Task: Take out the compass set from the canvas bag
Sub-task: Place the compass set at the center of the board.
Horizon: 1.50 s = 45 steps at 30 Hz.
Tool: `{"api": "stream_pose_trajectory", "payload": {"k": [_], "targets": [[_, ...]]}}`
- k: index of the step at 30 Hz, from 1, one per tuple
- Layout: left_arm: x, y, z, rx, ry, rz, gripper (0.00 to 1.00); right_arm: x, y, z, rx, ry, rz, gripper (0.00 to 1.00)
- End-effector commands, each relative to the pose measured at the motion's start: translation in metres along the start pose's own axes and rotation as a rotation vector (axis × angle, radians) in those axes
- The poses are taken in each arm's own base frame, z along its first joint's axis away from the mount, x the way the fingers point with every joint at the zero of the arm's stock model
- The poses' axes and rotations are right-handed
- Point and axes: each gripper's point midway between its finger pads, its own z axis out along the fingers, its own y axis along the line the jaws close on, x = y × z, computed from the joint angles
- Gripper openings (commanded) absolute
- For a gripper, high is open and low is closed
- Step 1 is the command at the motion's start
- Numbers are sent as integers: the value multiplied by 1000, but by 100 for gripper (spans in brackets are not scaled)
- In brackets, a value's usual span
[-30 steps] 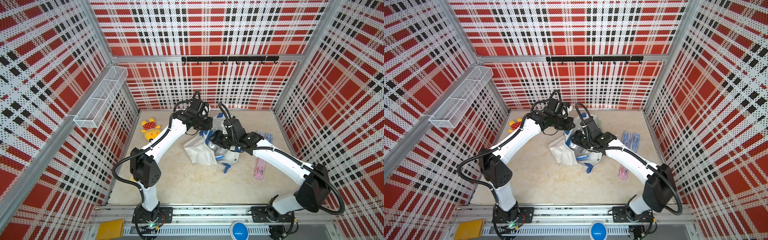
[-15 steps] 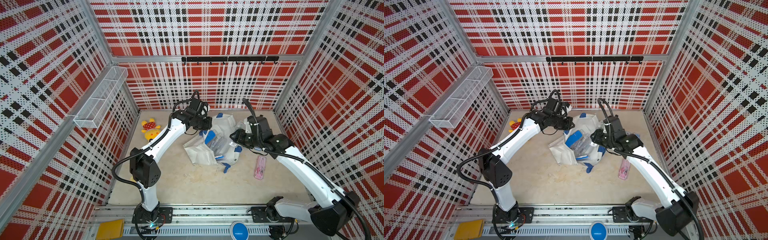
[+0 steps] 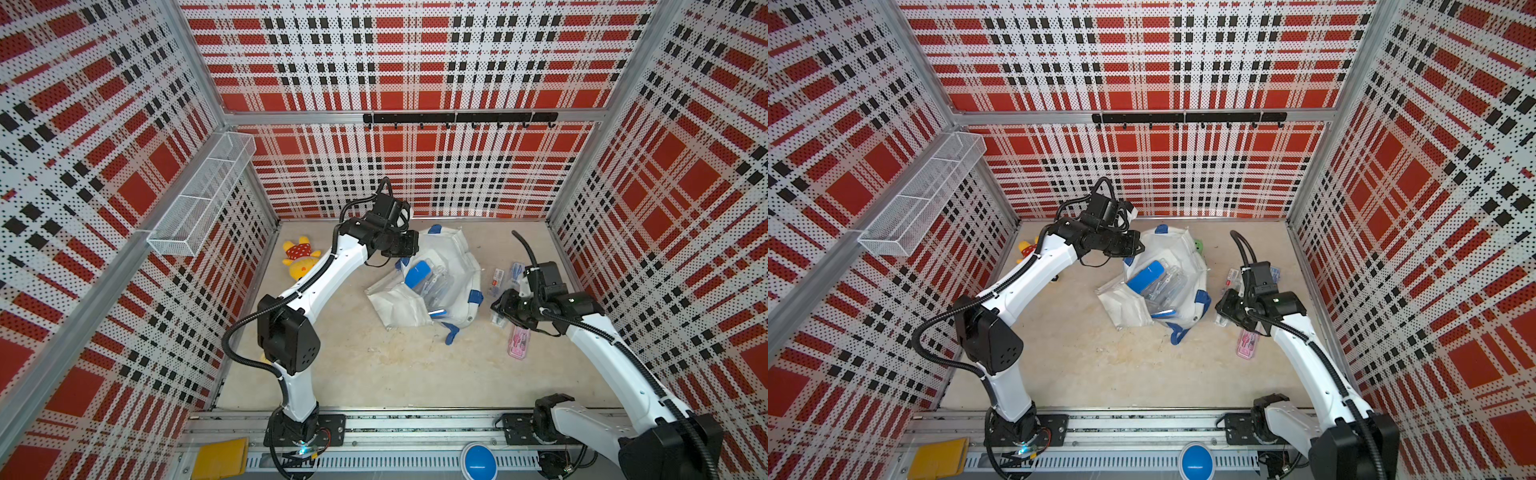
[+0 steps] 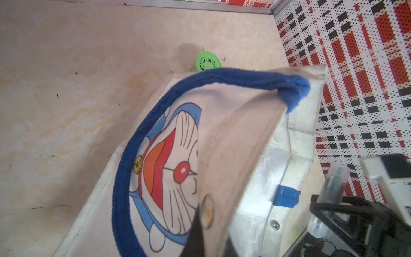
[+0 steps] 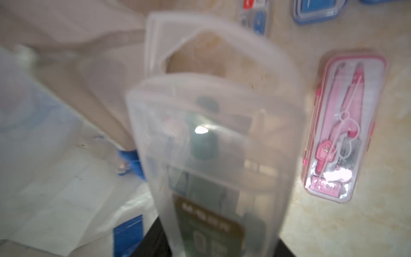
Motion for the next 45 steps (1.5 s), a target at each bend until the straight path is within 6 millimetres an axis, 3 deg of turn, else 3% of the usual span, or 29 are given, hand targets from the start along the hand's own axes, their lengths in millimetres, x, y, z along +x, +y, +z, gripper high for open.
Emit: {"api": "stream_pose_trajectory", "payload": {"k": [1, 7, 14, 20, 28, 33, 36, 41, 45], "targets": [[-29, -18, -38, 49, -117, 48, 0, 4, -6, 20, -11, 15, 12, 32], [-33, -16, -45, 39, -109, 61, 0, 23, -31, 61, 62, 109, 55, 32], [-32, -14, -45, 35, -96, 62, 0, 36, -54, 91, 147, 189, 82, 33], [-28, -14, -46, 37, -89, 61, 0, 40, -72, 93, 234, 214, 84, 38], [-20, -17, -41, 51, -65, 63, 0, 36, -65, 81, 216, 186, 81, 64], [-19, -23, -39, 64, -58, 71, 0, 18, -46, 53, 174, 118, 63, 67], [-17, -28, -37, 77, -52, 82, 0, 3, -23, 30, 103, 47, 41, 64], [-14, -36, -33, 101, -39, 95, 0, -14, 33, -9, -15, -71, -59, 52], [-12, -45, -31, 120, -36, 108, 0, -11, 77, -27, -72, -143, -170, 44]]}}
